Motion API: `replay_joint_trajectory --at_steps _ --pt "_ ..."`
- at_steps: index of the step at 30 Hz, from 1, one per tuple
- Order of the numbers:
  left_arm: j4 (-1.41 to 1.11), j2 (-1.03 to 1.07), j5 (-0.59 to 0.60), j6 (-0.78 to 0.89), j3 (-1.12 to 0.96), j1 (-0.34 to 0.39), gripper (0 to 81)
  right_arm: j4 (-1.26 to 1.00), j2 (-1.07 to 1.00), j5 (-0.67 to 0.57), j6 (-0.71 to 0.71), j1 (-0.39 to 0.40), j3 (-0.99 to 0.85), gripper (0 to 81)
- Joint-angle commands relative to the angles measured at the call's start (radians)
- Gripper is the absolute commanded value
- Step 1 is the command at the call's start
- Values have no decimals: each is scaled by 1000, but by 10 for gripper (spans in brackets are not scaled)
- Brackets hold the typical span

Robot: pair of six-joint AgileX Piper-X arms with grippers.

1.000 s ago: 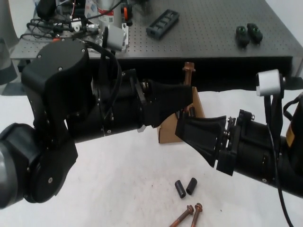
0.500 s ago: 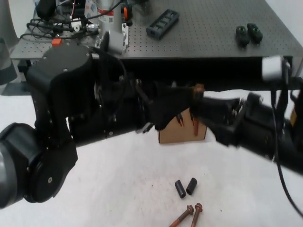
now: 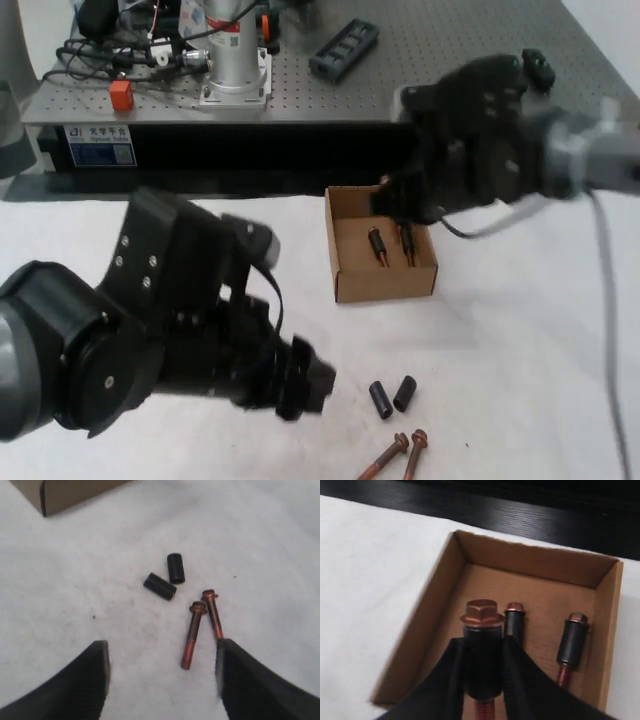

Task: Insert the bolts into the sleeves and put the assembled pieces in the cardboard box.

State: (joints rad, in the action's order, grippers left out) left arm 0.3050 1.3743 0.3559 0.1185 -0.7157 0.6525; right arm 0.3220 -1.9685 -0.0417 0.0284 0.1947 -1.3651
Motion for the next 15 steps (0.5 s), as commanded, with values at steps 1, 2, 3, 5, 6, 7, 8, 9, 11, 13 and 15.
replay_joint_trajectory --at_steps 1,2,3,5,6,7,8,9,11,13,15 --pt "-4 -6 -7 -16 -3 -4 449 70 -61 36 18 -5 -81 39" --pt "10 8 -9 -25 -14 14 449 93 -92 42 18 -5 -114 39" --pt "24 22 -10 -29 -26 35 449 108 -117 50 18 -5 -141 39" --pt "74 70 -20 -55 -70 76 449 137 -150 55 18 -5 -177 18" --pt "94 93 -34 -66 -91 92 449 151 -159 55 18 -10 -190 13" --pt "115 123 -55 -85 -119 110 449 160 -163 42 18 -13 -197 63" --pt "135 156 -77 -108 -149 126 449 170 -167 33 18 -15 -202 130" --pt "149 189 -90 -131 -180 140 449 174 -167 24 18 -20 -205 208" --pt "189 251 -102 -160 -244 155 449 181 -167 24 18 -26 -210 342" --pt "240 307 -109 -180 -305 164 449 200 -157 24 18 -35 -218 408" --pt "295 363 -109 -212 -369 171 449 222 -131 24 18 -48 -218 391"
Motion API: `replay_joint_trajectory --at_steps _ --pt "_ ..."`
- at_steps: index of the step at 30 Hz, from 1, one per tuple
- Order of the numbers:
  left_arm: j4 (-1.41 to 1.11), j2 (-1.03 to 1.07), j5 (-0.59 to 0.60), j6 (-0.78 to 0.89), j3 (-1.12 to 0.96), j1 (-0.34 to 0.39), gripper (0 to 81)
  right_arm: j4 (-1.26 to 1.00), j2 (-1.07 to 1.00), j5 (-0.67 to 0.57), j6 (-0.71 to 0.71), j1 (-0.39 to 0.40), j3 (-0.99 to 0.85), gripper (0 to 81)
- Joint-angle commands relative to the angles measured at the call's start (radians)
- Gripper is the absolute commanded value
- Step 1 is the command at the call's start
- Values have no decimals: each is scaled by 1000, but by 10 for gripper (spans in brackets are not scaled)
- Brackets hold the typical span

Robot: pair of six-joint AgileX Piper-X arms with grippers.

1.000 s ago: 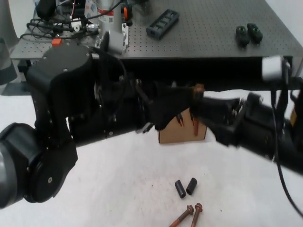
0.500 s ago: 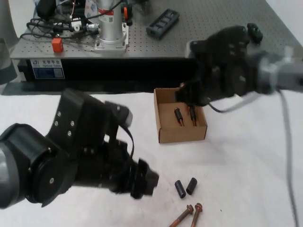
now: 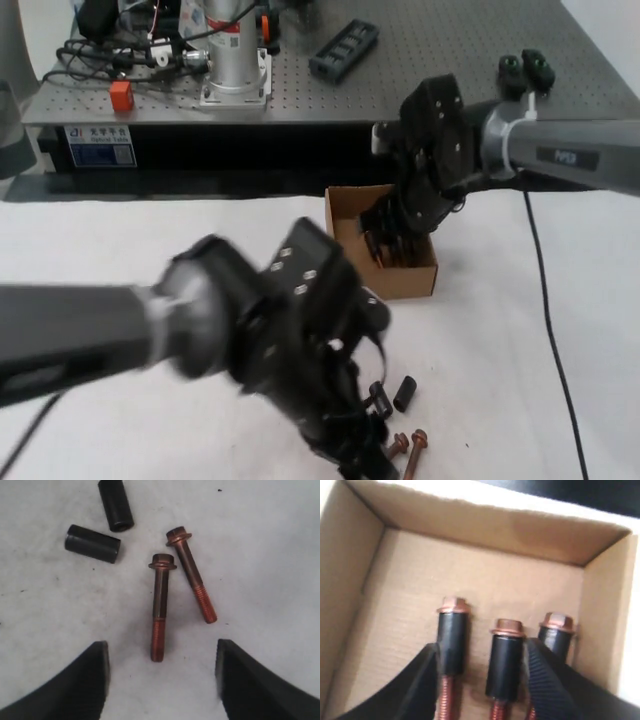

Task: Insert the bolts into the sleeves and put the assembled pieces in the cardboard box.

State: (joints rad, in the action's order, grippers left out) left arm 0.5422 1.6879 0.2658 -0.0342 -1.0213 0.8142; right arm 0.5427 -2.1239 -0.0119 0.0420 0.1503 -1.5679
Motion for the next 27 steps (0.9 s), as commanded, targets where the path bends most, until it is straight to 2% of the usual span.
replay_joint_trajectory --at_steps 1,5,10,14,17,19,22,24,27 --pt "77 70 -19 -74 -88 13 449 11 38 -7 4 -11 -15 373" --pt "124 167 -62 -127 -185 28 449 26 125 -62 4 -40 14 295" --pt "142 252 -65 -133 -265 45 417 21 272 -71 4 -67 107 291" --pt "138 303 -115 -193 -298 65 362 18 373 -73 4 -81 200 291" --pt "170 334 -146 -222 -310 78 270 20 452 -73 4 -84 275 291" --pt "191 335 -151 -230 -309 83 178 20 500 -73 4 -84 324 291" --pt "215 330 -151 -230 -316 83 0 25 556 -73 4 -84 385 291" --pt "230 323 -184 -223 -327 83 1 45 584 -73 4 -82 419 291" --pt "247 277 -304 -172 -329 79 6 94 611 -90 0 -67 470 291"
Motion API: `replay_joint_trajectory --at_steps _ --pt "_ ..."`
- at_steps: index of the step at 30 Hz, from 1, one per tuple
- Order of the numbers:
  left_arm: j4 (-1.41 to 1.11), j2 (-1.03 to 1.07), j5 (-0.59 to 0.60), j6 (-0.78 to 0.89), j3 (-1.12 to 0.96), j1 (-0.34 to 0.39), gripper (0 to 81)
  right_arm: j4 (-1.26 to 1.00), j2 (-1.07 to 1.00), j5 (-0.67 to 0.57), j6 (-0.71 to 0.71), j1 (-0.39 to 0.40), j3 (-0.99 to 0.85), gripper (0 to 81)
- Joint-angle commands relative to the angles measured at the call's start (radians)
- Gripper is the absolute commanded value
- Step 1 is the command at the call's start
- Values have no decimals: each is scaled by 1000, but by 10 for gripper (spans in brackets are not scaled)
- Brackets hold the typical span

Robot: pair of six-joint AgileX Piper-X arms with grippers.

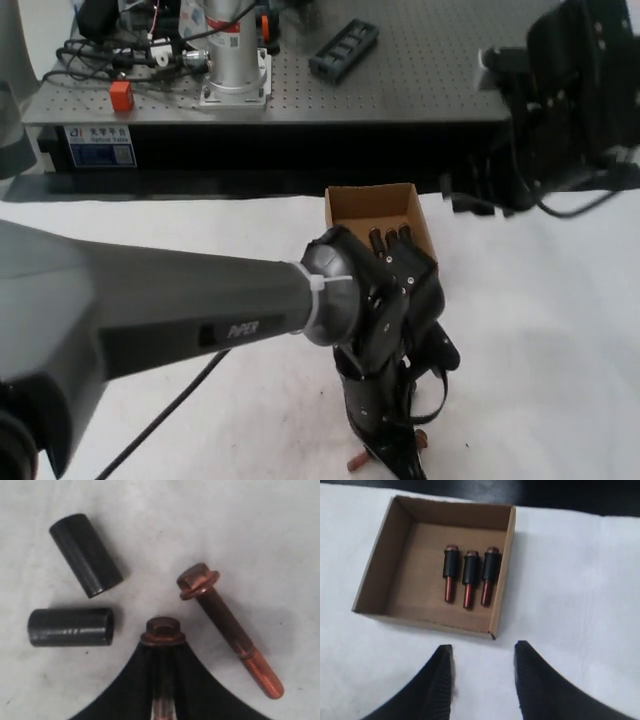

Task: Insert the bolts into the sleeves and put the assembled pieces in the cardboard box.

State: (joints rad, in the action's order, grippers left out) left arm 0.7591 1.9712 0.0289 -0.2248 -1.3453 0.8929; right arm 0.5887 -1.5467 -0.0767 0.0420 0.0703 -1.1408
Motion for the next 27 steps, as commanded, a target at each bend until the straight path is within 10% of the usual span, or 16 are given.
replay_joint_trajectory --at_steps 1,27 --pt "39 -33 -72 44 1 -8 6 76 34 -47 3 22 52 291" --pt "-93 -848 -70 355 569 -232 6 168 -352 45 79 384 28 337"
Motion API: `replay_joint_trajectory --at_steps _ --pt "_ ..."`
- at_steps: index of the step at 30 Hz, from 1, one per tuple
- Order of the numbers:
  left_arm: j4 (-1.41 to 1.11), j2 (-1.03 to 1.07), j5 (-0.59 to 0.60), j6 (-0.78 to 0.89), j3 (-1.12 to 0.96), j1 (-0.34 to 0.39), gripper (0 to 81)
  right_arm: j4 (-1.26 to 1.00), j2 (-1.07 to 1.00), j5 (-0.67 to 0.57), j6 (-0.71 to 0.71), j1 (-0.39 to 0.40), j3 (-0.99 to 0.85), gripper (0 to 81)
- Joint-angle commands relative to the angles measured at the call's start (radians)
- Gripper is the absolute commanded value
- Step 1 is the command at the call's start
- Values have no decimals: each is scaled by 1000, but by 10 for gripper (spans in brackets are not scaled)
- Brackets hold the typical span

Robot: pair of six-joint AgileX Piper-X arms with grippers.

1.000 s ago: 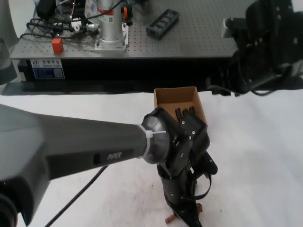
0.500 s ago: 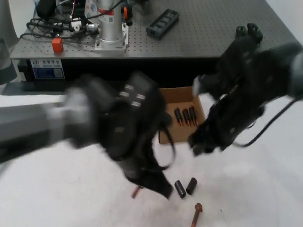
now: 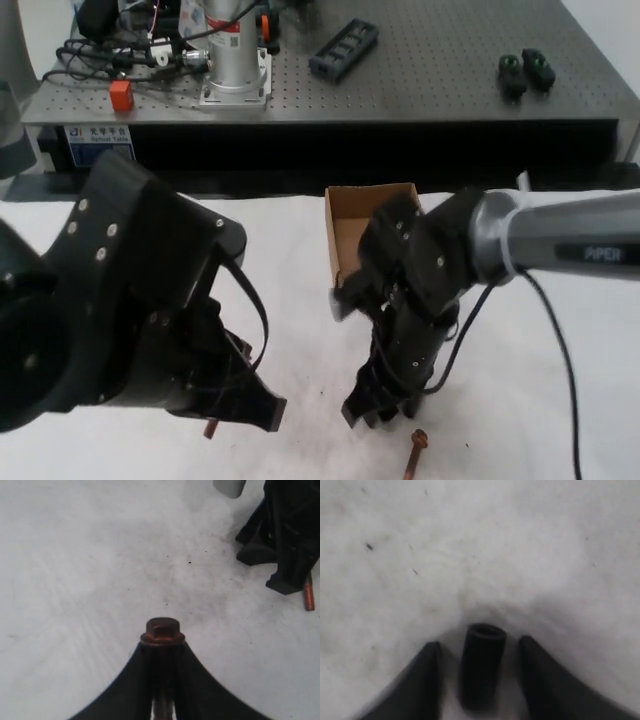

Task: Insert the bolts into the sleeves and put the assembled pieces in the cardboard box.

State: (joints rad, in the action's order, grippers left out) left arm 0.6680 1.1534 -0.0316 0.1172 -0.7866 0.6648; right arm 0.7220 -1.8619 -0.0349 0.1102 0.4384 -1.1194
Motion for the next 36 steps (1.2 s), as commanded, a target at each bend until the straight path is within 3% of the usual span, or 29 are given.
replay_joint_trajectory --at_steps 1,6,10,13,16,22,25,30,36 --pt "5 -30 -10 14 10 -4 6 44 -42 3 16 19 6 329" --pt "26 -30 -10 16 10 -4 6 64 -48 24 18 30 8 260" --pt "27 -30 -4 36 10 -4 6 85 -44 35 26 30 8 39" --pt "-24 -30 71 50 10 -4 6 73 -13 -20 33 17 9 41" --pt "-165 -30 187 102 10 -4 6 48 92 -163 31 -12 28 42" --pt "-620 -30 353 263 86 -4 6 -16 488 -268 14 -111 233 42" --pt "-882 -27 474 377 150 -4 6 -48 734 -396 -16 -148 379 42" --pt "-1192 24 572 547 195 -4 6 -258 1009 -684 -202 -103 621 42" --pt "-1254 96 672 615 193 -2 6 -669 1034 -685 -444 -26 735 42"
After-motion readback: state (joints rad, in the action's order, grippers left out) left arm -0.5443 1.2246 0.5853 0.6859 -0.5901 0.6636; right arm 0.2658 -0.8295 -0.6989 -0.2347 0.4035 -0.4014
